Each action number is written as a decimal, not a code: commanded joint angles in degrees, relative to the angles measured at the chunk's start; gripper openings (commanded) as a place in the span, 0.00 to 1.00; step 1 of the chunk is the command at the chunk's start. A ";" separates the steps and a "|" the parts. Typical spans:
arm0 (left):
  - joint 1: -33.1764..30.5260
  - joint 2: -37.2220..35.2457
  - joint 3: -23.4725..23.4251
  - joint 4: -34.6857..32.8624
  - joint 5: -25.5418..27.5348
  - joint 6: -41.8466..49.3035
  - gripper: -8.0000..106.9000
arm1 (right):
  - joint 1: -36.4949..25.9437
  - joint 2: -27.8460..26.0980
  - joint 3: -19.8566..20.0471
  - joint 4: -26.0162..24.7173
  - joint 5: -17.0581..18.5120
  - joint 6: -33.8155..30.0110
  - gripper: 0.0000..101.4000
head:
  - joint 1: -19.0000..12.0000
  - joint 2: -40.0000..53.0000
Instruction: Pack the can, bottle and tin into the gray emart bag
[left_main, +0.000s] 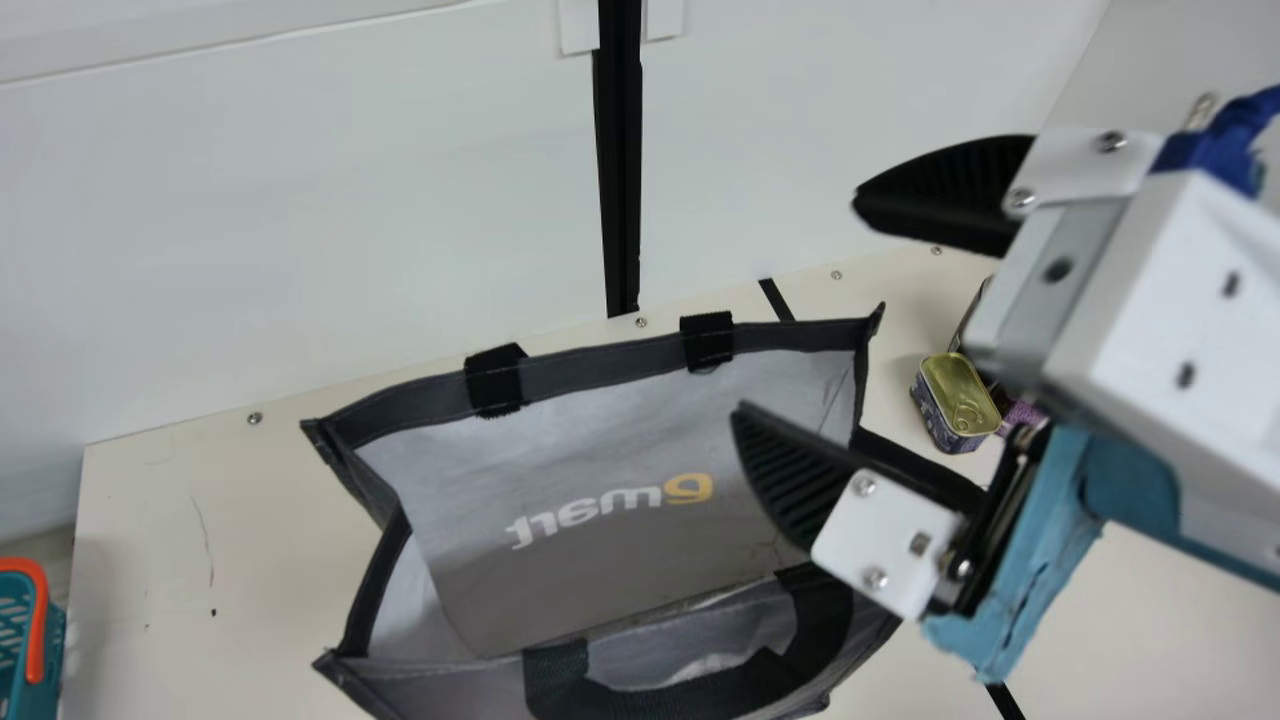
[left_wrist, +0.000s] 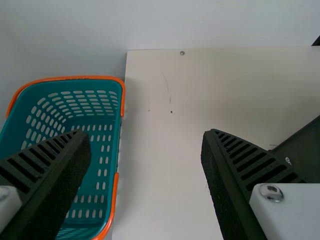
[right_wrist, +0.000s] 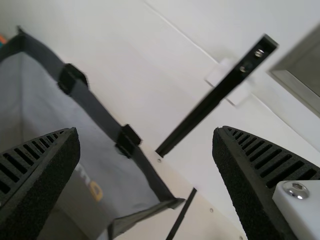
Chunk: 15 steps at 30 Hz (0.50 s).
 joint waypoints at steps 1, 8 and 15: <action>0.00 0.00 0.00 0.00 0.00 0.00 0.85 | -2.59 0.13 -0.36 -0.58 -0.05 0.75 0.90 | -1.30 -0.05; 0.00 0.00 0.00 0.00 0.00 0.00 0.85 | -9.36 0.34 -0.94 -1.50 -0.05 3.20 0.90 | -1.30 -0.05; 0.00 0.00 0.00 0.00 0.00 0.00 0.85 | -16.59 0.61 -0.23 -1.62 -0.05 5.12 0.90 | -1.30 -0.05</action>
